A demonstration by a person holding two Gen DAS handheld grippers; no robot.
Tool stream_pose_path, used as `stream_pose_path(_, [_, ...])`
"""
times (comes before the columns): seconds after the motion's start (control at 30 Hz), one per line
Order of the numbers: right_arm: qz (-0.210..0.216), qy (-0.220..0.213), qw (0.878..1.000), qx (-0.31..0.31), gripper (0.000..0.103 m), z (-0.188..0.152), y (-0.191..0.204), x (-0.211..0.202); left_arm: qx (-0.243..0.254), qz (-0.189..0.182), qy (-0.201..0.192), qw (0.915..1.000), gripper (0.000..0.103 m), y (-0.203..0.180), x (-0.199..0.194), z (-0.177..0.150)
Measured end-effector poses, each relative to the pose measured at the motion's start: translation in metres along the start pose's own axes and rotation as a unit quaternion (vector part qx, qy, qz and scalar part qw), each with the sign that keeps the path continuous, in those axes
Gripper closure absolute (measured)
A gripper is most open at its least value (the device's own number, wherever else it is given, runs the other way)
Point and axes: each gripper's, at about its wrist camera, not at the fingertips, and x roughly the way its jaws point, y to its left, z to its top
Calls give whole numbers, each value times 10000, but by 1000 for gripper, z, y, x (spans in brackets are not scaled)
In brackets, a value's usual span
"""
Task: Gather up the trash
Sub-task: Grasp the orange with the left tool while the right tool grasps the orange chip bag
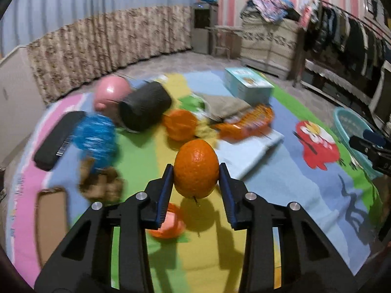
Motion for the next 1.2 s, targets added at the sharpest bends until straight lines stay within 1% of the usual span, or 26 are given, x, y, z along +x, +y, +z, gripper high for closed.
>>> stream_pose_path(0.1, [132,31,9998,-153,17,8,20,7,-233,141,-124,9996,67,27,-6,7])
stream_pose_path(0.17, [294,72,9991,-301,17,15,40,15,-374,250,-191,9988,67,45,-9,11])
stream_pose_path(0.37, [680,204,9950,-699,17,32,98,39,-632,532,-381,9959,67,83,-13,17])
stream_pose_path(0.47, [753,301,9923,-939,17,34,122,52,-678,730,-451,9940,67,97,-13,18])
stream_pose_path(0.63, [742,547,9879,-1248,18,31,148,78,-795,727,-433,9932,67,109,-10,14])
stream_pose_path(0.67, [714,568,9871,-1318,23,30,152,81,-807,741,-439,9930,67,111,-10,13])
stream_pose_path(0.7, [711,583,9863,-1368,31,30,154,83,-812,747,-444,9929,67,112,-11,12])
stream_pose_path(0.73, [758,596,9852,-1419,34,32,157,85,-823,754,-455,9927,67,113,-11,12])
stream_pose_path(0.77, [796,589,9847,-1431,42,34,158,85,-846,757,-462,9925,67,115,-11,12])
stream_pose_path(0.8, [820,578,9841,-1467,53,36,160,85,-863,759,-463,9923,67,115,-11,12])
stream_pose_path(0.83, [847,576,9833,-1502,60,39,161,84,-884,758,-466,9921,67,115,-11,12])
stream_pose_path(0.9, [920,566,9817,-1568,85,43,163,83,-878,764,-475,9921,67,116,-12,12])
stream_pose_path(1.0, [1013,465,9791,-1700,99,49,162,75,-775,806,-510,9924,67,109,-15,14])
stream_pose_path(1.1, [1006,321,9793,-1727,102,52,157,65,-669,839,-550,9927,67,99,-19,17])
stream_pose_path(1.2, [1064,172,9826,-1512,103,58,141,50,-650,804,-617,9927,67,90,-26,21])
